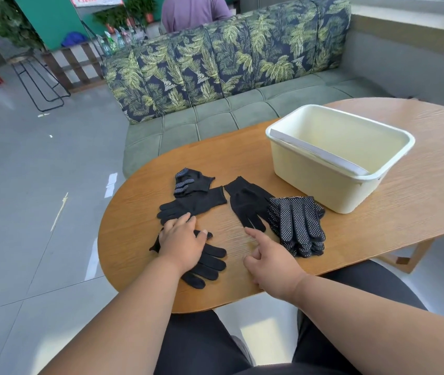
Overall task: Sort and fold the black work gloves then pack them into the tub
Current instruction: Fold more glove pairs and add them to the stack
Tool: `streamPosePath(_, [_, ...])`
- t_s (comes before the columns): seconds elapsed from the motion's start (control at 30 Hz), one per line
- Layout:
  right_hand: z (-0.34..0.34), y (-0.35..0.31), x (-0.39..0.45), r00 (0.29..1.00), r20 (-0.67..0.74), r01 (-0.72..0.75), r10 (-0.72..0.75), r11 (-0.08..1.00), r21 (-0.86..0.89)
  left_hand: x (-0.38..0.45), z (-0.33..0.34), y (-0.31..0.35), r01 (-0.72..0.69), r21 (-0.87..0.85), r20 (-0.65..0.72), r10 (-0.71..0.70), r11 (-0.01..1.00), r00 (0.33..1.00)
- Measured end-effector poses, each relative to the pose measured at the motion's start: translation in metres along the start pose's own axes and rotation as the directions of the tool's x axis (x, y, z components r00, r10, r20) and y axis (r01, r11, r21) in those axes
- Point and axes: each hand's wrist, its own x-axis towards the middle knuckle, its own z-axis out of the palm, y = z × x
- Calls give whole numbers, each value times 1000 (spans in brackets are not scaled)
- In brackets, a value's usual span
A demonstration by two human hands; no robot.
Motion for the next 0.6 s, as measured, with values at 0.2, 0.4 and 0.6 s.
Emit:
streamPosePath(0.2, [1, 3, 3, 1000, -7, 13, -14, 1000, -14, -12, -2, -12, -90, -35, -154, 83, 995, 985])
streamPosePath(0.4, [3, 5, 3, 1000, -21, 17, -17, 1000, 8, -72, 1, -16, -329, -121, -259, 291, 936, 921])
streamPosePath(0.6, [6, 5, 4, 997, -52, 51, -53, 998, -45, -110, 12, -30, -346, -145, -264, 301, 927, 917])
